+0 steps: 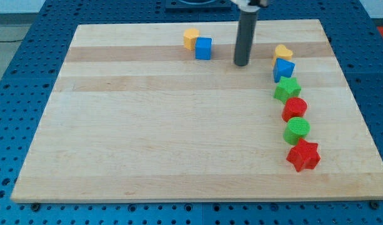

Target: Move the cube diagonal to the yellow heart

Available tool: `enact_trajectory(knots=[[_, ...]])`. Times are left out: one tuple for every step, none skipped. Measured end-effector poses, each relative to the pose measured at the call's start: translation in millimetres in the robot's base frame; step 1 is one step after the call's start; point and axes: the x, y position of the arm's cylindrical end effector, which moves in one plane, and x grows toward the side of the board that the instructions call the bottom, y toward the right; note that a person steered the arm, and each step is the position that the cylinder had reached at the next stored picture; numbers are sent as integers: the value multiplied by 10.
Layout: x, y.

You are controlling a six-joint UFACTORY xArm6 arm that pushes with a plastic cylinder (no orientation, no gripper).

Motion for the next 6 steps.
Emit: enact_trajectory(knots=[[-14, -508], [-141, -946], [-324, -994], [-402, -768], [-402, -469], [-449, -306]])
